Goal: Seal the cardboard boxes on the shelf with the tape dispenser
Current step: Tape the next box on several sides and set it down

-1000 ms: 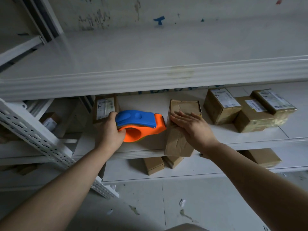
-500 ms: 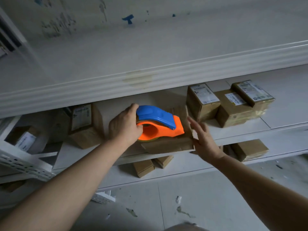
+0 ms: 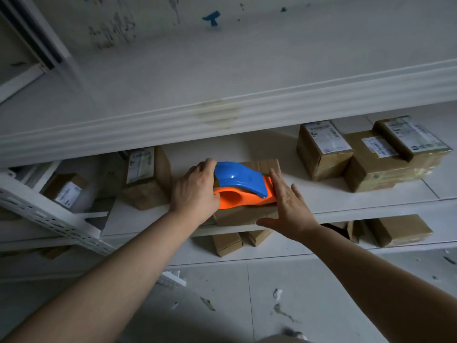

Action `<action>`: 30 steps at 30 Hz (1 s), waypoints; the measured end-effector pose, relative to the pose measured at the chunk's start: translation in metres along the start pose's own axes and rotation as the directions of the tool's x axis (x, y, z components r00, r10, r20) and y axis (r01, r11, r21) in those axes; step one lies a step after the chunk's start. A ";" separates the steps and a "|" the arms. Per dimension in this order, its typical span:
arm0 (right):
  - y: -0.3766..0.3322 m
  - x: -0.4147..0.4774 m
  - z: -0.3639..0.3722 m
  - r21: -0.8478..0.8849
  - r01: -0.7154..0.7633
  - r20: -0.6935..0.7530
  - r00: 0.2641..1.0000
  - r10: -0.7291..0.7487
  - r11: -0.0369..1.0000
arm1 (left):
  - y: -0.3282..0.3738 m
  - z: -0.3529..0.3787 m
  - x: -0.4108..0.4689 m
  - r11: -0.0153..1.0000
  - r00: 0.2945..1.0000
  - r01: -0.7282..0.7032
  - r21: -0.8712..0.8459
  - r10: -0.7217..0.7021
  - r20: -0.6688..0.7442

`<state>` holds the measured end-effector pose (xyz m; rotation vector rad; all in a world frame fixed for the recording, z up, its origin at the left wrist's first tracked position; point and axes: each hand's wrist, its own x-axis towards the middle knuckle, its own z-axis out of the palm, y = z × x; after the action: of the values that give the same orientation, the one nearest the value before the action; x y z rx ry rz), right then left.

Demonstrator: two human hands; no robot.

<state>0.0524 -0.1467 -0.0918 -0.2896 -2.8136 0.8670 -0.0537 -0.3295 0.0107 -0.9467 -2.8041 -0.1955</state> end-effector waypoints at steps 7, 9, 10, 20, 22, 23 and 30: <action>0.000 0.013 0.009 0.004 -0.129 -0.103 0.986 0.129 0.992 | -0.008 0.008 0.011 0.997 0.999 0.043 -0.064 -0.043 0.011; 0.002 0.013 0.011 -0.090 -0.121 -0.092 0.989 0.113 0.989 | -0.026 0.007 0.018 0.986 0.992 0.125 -0.113 -0.122 0.028; 0.002 0.013 0.010 -0.122 -0.120 -0.079 0.991 0.111 0.985 | -0.042 0.007 0.020 0.975 0.983 0.184 -0.127 -0.180 0.037; 0.001 0.014 0.009 -0.155 -0.131 -0.056 0.991 0.124 0.979 | -0.160 -0.003 0.003 0.927 0.935 0.355 -0.120 -0.348 0.075; 0.002 0.012 0.008 -0.151 -0.131 -0.060 0.991 0.123 0.980 | -0.160 0.002 0.003 0.934 0.943 0.333 -0.126 -0.327 0.068; 0.002 0.012 0.008 -0.152 -0.132 -0.058 0.991 0.124 0.980 | -0.159 0.004 0.003 0.939 0.946 0.322 -0.118 -0.316 0.067; -0.014 0.011 0.000 -0.423 -0.052 0.013 0.998 0.063 0.904 | -0.142 0.027 0.000 0.952 0.955 0.293 -0.083 -0.288 0.073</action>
<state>0.0399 -0.1550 -0.0825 -0.4237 -3.0072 0.2552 -0.1436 -0.4364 -0.0248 -0.5582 -3.0027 -0.3439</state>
